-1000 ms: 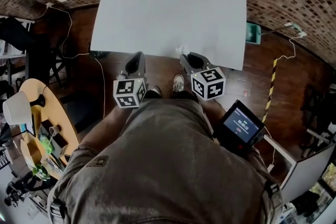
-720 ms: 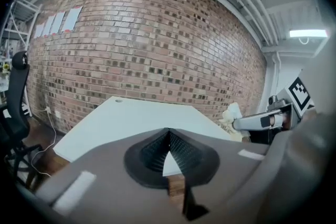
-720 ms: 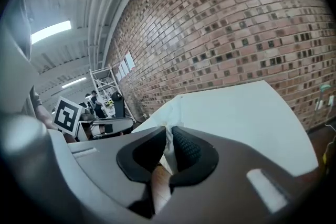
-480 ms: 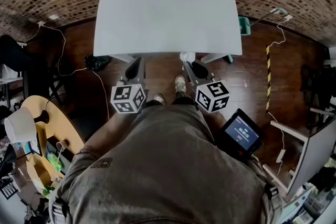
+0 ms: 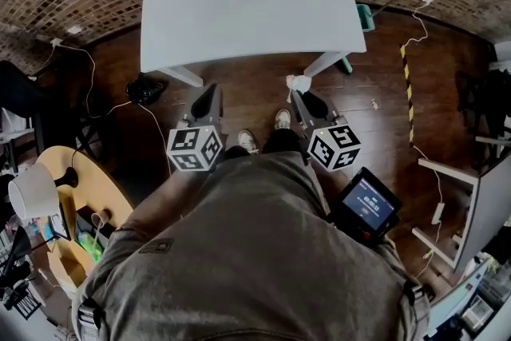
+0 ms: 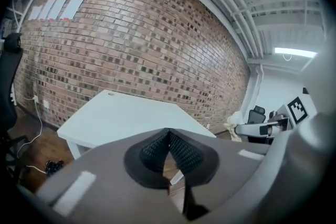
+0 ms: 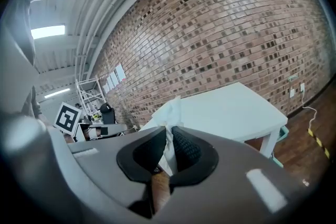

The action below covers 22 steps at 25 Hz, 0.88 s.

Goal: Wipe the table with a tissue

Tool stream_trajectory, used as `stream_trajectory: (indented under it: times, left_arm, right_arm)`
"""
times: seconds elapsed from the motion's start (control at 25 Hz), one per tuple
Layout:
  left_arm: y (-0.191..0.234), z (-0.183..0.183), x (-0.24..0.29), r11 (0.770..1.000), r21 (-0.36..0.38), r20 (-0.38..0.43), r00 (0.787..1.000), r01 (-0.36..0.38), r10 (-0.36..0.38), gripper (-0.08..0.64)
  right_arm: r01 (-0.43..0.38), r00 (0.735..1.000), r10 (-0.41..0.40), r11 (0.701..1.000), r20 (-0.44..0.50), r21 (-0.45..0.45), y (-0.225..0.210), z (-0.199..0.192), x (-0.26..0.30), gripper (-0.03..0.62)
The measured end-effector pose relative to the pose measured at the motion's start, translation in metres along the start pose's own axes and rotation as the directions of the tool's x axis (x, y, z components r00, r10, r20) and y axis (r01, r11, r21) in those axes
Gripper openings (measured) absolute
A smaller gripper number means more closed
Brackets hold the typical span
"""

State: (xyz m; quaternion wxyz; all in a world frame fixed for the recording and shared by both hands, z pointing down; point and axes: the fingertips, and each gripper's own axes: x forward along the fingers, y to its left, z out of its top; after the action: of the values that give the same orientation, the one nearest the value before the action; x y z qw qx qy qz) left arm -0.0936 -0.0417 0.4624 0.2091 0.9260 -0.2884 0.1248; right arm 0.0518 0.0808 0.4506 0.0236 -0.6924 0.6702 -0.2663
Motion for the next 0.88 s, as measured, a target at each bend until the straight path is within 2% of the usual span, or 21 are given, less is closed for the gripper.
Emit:
stream_trajectory:
  times: [0.32, 0.56, 0.88]
  left_arm:
    - [-0.024, 0.008, -0.002, 0.999, -0.021, 0.021, 0.999, -0.033, 0.033, 0.002]
    - [-0.039, 0.012, 0.006, 0.999, -0.021, 0.034, 0.998, -0.044, 0.045, 0.002]
    - [-0.04, 0.008, 0.008, 0.998, -0.026, 0.033, 0.998, -0.05, 0.051, 0.002]
  right_arm:
    - [-0.04, 0.999, 0.04, 0.999, 0.016, -0.012, -0.004, 0.015, -0.014, 0.043]
    - [-0.042, 0.999, 0.043, 0.999, 0.031, -0.022, -0.023, 0.028, -0.019, 0.043]
    - [-0.047, 0.998, 0.048, 0.999, 0.031, -0.023, -0.027, 0.026, -0.02, 0.041]
